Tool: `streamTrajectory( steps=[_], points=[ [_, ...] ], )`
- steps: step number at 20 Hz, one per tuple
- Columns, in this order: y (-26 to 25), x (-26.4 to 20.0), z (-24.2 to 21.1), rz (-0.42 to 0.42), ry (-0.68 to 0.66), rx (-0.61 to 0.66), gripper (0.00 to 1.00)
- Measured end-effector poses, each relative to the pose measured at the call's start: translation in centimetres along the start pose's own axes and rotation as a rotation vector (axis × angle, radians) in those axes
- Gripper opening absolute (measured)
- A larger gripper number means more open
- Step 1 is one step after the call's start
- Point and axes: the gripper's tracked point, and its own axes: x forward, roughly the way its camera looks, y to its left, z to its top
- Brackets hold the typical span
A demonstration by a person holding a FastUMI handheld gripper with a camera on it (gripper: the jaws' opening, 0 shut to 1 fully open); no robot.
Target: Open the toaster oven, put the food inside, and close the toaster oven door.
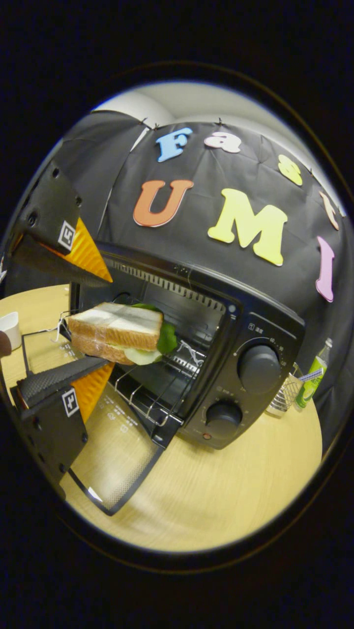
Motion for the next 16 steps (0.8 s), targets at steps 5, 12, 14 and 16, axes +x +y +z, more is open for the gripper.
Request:
streamTrajectory(
  steps=[5,12,14,16],
  points=[
    [-2.2,-0.5,-0.6,-0.207,0.088,-0.271,0.9],
    [-1.6,-6.0,-3.5,-0.162,0.138,-0.407,0.92],
    [-1.4,-8.6,-6.0,-0.129,0.186,-0.521,0.92],
    [-2.5,-10.6,-8.2,-0.121,0.225,-0.63,0.93]
  ],
)
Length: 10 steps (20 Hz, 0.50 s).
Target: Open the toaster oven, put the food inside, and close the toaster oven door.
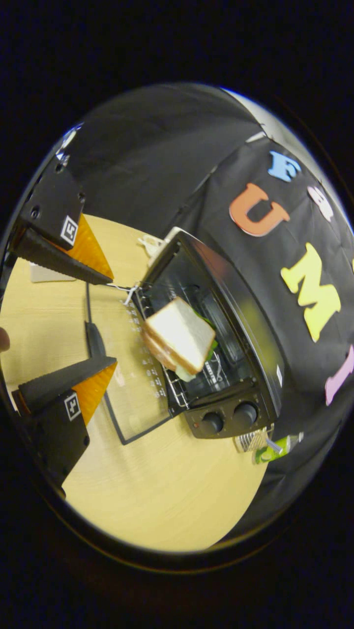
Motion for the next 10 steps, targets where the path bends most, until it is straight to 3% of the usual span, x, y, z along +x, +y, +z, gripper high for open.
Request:
streamTrajectory(
  steps=[6,10],
  points=[
    [-3.0,-0.3,-4.7,-0.126,-0.058,-0.212,0.96],
    [-4.5,1.6,-6.5,-0.173,-0.086,-0.227,0.98]
  ],
)
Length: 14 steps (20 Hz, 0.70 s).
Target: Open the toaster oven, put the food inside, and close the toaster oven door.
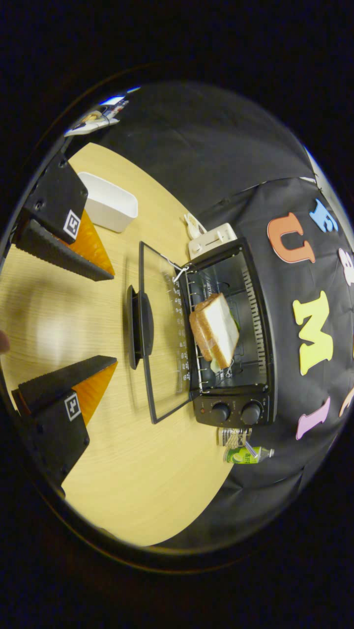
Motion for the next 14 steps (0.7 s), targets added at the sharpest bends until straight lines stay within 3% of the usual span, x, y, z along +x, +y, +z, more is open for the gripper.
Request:
streamTrajectory(
  steps=[7,14],
  points=[
    [-1.4,3.4,0.2,-0.109,-0.007,-0.011,0.98],
    [-1.3,4.8,0.5,-0.148,0.0,-0.045,0.98]
  ],
)
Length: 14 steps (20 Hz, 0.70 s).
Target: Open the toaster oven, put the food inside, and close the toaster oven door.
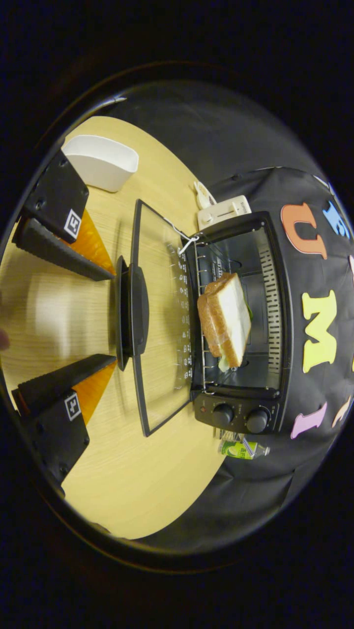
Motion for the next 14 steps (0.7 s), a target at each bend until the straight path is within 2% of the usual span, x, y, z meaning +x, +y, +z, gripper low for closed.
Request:
streamTrajectory(
  steps=[4,9,14],
  points=[
    [0.1,-1.1,1.2,0.019,-0.055,0.061,0.98],
    [0.4,-4.0,5.6,0.009,-0.223,-0.008,0.98],
    [1.4,-3.3,11.4,0.003,-0.34,-0.067,0.98]
  ],
)
